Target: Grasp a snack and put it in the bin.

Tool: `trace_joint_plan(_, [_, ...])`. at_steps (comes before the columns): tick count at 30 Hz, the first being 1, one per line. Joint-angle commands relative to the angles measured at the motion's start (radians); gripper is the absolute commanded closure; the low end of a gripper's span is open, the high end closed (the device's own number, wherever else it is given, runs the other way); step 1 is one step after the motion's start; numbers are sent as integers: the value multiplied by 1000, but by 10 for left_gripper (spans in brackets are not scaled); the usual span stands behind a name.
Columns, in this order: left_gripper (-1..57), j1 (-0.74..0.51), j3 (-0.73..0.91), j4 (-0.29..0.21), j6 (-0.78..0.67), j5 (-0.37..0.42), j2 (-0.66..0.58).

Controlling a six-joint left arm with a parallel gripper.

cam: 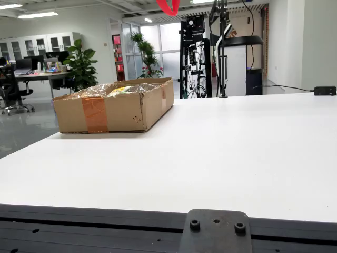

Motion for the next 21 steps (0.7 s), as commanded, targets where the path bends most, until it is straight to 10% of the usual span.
trace_joint_plan(1, [563, -31, 59, -35, 5, -3, -36])
trace_joint_plan(21, [564, -138, 212, -120, -136, -1, -197])
